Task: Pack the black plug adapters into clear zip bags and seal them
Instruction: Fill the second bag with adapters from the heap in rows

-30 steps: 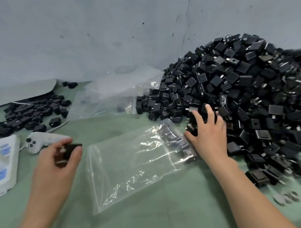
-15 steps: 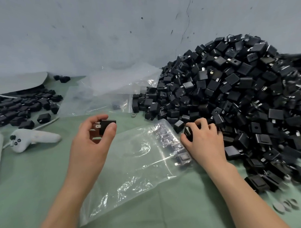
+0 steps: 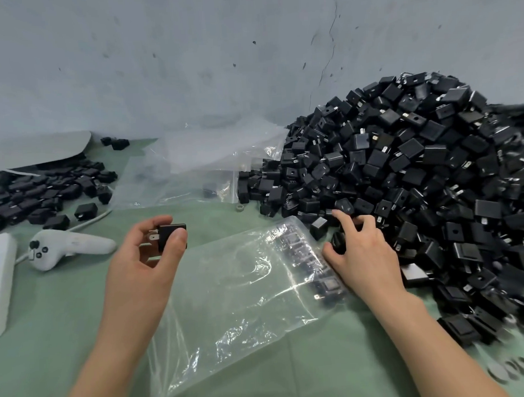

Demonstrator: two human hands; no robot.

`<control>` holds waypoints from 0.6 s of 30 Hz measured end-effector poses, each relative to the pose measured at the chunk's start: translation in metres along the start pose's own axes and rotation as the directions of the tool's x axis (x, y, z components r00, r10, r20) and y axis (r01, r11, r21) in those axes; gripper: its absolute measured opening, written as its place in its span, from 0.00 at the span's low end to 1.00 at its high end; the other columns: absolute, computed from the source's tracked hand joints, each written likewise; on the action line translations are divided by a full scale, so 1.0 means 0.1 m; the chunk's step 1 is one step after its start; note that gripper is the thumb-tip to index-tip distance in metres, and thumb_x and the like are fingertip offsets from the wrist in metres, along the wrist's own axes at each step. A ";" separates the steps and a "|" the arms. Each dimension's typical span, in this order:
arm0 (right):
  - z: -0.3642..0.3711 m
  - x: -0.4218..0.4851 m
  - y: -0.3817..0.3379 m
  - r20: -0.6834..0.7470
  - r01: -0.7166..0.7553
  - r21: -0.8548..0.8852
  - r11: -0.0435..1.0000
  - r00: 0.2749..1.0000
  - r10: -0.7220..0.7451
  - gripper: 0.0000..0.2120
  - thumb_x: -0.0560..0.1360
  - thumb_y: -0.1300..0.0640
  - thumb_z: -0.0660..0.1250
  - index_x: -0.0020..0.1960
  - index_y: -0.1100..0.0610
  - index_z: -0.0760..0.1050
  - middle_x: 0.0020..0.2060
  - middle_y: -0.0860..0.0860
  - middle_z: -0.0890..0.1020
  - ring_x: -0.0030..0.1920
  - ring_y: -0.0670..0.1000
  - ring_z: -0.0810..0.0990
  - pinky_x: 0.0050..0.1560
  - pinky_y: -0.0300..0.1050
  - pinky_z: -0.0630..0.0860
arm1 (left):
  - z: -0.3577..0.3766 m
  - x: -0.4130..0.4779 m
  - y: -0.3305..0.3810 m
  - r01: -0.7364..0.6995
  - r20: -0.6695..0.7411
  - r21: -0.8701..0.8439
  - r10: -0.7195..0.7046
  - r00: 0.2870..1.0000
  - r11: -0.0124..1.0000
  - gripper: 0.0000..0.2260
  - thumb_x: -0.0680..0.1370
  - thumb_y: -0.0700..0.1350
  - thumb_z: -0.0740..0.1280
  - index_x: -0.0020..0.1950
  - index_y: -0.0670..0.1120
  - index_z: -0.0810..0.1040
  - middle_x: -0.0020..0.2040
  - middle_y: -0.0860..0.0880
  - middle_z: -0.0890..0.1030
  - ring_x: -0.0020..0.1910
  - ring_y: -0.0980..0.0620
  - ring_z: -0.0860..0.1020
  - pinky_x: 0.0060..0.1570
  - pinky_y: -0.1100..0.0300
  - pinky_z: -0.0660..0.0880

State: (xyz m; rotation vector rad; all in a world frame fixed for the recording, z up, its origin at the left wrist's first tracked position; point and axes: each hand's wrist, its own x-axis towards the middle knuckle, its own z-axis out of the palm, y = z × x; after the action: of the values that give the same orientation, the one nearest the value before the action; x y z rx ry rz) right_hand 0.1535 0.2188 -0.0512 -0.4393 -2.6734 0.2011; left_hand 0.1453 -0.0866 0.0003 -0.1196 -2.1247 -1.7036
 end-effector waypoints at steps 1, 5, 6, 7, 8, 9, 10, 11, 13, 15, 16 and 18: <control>0.00 0.03 -0.01 0.017 -0.019 -0.022 1.000 1.000 0.019 0.30 0.76 0.43 0.65 0.76 0.47 0.62 0.60 0.56 0.72 0.49 0.57 0.76 0.39 0.46 0.67 | -0.01 0.00 0.00 0.000 -0.006 0.001 0.000 1.000 1.000 0.07 0.76 0.53 0.70 0.54 0.58 0.79 0.43 0.64 0.82 0.37 0.61 0.79 0.37 0.75 0.73; -0.03 0.10 -0.08 0.068 -0.082 -0.031 0.996 0.994 0.084 0.27 0.78 0.41 0.61 0.75 0.46 0.62 0.60 0.53 0.73 0.52 0.55 0.75 0.40 0.47 0.67 | -0.02 0.00 0.00 0.007 -0.011 0.000 -0.007 1.000 1.000 0.08 0.76 0.52 0.70 0.54 0.57 0.79 0.42 0.63 0.82 0.37 0.62 0.79 0.37 0.75 0.73; -0.04 0.11 -0.10 0.072 -0.089 -0.020 0.996 0.993 0.090 0.24 0.78 0.41 0.61 0.73 0.46 0.65 0.59 0.53 0.73 0.52 0.56 0.74 0.40 0.47 0.67 | -0.02 -0.01 0.00 0.010 -0.010 -0.001 -0.010 1.000 1.000 0.08 0.75 0.53 0.70 0.54 0.57 0.79 0.42 0.63 0.82 0.37 0.62 0.79 0.37 0.75 0.73; -0.05 0.12 -0.11 0.079 -0.095 -0.011 0.995 0.992 0.095 0.21 0.78 0.42 0.61 0.69 0.47 0.68 0.59 0.52 0.73 0.53 0.56 0.74 0.40 0.47 0.68 | -0.02 -0.01 0.00 0.013 -0.009 -0.005 -0.013 1.000 1.000 0.09 0.75 0.53 0.70 0.55 0.56 0.79 0.42 0.62 0.82 0.37 0.62 0.79 0.37 0.75 0.73; -0.07 0.13 -0.11 0.091 -0.102 -0.005 0.995 0.991 0.102 0.20 0.78 0.42 0.62 0.67 0.47 0.69 0.58 0.52 0.73 0.53 0.56 0.74 0.40 0.47 0.69 | -0.03 -0.02 0.00 0.016 -0.009 -0.006 -0.016 1.000 1.000 0.09 0.75 0.53 0.70 0.55 0.56 0.79 0.42 0.61 0.82 0.37 0.62 0.79 0.37 0.75 0.73; -0.08 0.14 -0.11 0.109 -0.109 -0.005 0.994 0.988 0.109 0.19 0.78 0.42 0.62 0.66 0.47 0.70 0.58 0.53 0.72 0.53 0.57 0.75 0.40 0.47 0.69 | -0.04 -0.02 0.00 0.019 -0.010 -0.003 -0.019 1.000 1.000 0.09 0.75 0.53 0.70 0.55 0.56 0.79 0.42 0.59 0.83 0.37 0.61 0.79 0.37 0.75 0.73; -0.10 0.15 -0.11 0.130 -0.114 -0.015 0.993 0.985 0.115 0.20 0.78 0.41 0.62 0.67 0.46 0.69 0.58 0.53 0.71 0.53 0.57 0.75 0.40 0.48 0.70 | -0.05 -0.02 0.00 0.021 -0.010 0.002 -0.021 1.000 1.000 0.08 0.76 0.52 0.70 0.55 0.56 0.79 0.43 0.57 0.83 0.37 0.61 0.79 0.37 0.75 0.73; -0.11 0.15 -0.10 0.153 -0.117 -0.027 0.993 0.981 0.119 0.21 0.78 0.41 0.61 0.68 0.46 0.69 0.58 0.54 0.70 0.53 0.57 0.75 0.41 0.48 0.70 | -0.06 -0.02 0.00 0.022 -0.012 0.008 -0.022 1.000 1.000 0.08 0.76 0.51 0.70 0.55 0.56 0.79 0.44 0.56 0.83 0.37 0.61 0.79 0.37 0.75 0.73; -0.13 0.15 -0.10 0.200 -0.118 -0.055 0.992 0.972 0.127 0.21 0.78 0.41 0.59 0.68 0.46 0.70 0.58 0.55 0.69 0.52 0.58 0.76 0.42 0.48 0.70 | -0.08 -0.02 -0.01 0.031 -0.018 0.014 -0.031 0.999 0.999 0.07 0.76 0.51 0.70 0.54 0.57 0.79 0.45 0.55 0.83 0.37 0.61 0.79 0.37 0.75 0.73; -0.15 0.13 -0.10 0.229 -0.112 -0.094 0.989 0.964 0.131 0.20 0.78 0.41 0.58 0.66 0.49 0.72 0.56 0.55 0.70 0.52 0.59 0.76 0.42 0.48 0.70 | -0.08 -0.02 -0.01 0.042 -0.023 0.015 -0.041 0.999 0.999 0.07 0.76 0.52 0.70 0.54 0.57 0.79 0.44 0.56 0.83 0.36 0.61 0.79 0.36 0.75 0.72; -0.16 0.13 -0.10 0.233 -0.113 -0.100 0.989 0.963 0.134 0.20 0.78 0.42 0.58 0.65 0.50 0.73 0.55 0.55 0.71 0.51 0.59 0.76 0.42 0.48 0.70 | -0.09 -0.02 -0.02 0.045 -0.023 0.017 -0.045 0.999 0.999 0.07 0.76 0.52 0.71 0.54 0.57 0.79 0.42 0.57 0.83 0.36 0.61 0.79 0.36 0.75 0.72; -0.18 0.13 -0.09 0.213 -0.133 -0.052 0.990 0.967 0.141 0.16 0.78 0.42 0.59 0.59 0.50 0.75 0.52 0.53 0.73 0.46 0.57 0.76 0.40 0.47 0.70 | -0.10 -0.02 -0.03 0.051 -0.022 0.012 -0.051 0.998 0.999 0.07 0.76 0.52 0.70 0.54 0.57 0.79 0.41 0.61 0.82 0.36 0.61 0.79 0.36 0.76 0.72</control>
State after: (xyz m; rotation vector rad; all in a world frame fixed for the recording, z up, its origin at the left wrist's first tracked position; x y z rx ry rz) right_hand 0.1477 0.2156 -0.0278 -0.6496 -2.8642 0.2539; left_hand 0.1484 -0.0961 -0.0010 -0.0436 -2.1389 -1.7123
